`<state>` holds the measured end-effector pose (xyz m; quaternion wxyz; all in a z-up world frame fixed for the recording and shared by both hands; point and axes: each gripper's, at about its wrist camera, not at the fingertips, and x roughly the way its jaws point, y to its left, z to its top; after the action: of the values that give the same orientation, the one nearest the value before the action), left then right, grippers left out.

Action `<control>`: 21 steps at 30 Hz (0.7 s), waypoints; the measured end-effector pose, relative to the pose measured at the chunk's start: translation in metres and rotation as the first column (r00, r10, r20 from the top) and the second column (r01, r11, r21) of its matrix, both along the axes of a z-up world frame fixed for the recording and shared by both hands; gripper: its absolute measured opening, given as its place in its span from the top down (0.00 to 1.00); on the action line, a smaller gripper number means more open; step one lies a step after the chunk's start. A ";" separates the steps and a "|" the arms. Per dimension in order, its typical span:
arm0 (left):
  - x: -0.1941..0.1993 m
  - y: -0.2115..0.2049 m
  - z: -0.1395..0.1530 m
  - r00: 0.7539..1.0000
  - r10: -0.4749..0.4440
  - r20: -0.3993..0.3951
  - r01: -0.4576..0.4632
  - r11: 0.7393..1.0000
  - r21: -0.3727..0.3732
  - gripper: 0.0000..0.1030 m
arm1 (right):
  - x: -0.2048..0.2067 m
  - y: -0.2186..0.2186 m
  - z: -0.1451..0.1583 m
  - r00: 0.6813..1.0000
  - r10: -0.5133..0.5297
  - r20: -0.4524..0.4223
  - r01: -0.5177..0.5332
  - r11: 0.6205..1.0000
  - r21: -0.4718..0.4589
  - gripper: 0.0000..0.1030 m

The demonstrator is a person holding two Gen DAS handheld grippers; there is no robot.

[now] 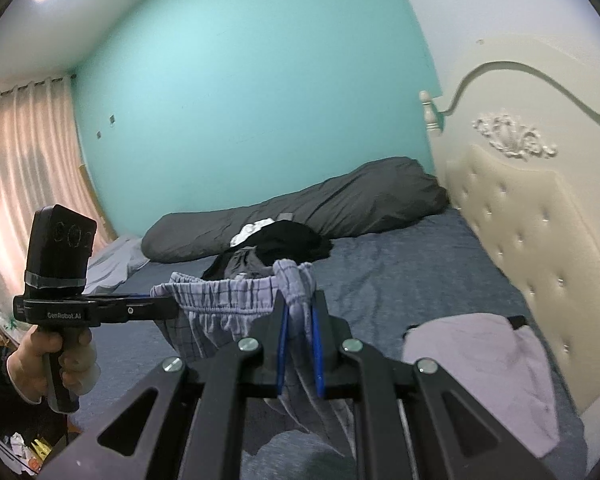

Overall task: Fold clothes
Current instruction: 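Lift the shorts off the bed by the waistband with both grippers, then carry the plaid shorts with both grippers and lower them onto the grey garment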

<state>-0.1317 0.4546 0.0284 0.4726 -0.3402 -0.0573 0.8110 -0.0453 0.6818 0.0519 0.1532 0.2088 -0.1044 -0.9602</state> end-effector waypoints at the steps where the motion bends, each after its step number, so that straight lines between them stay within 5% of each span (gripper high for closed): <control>1: 0.001 0.007 0.000 1.000 -0.007 0.001 0.007 1.000 0.000 0.87 | 0.003 0.006 0.000 1.000 -0.008 0.000 0.008 1.000 0.001 0.90; 21: 0.034 0.131 -0.014 0.991 -0.131 0.014 0.131 0.991 -0.040 0.87 | 0.057 0.127 -0.017 0.990 -0.138 0.018 0.138 0.990 -0.019 0.90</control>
<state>-0.0977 0.5854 0.0139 0.5175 -0.3571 -0.0210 0.7773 0.0117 0.8090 0.0351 0.0876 0.2075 -0.1298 -0.9656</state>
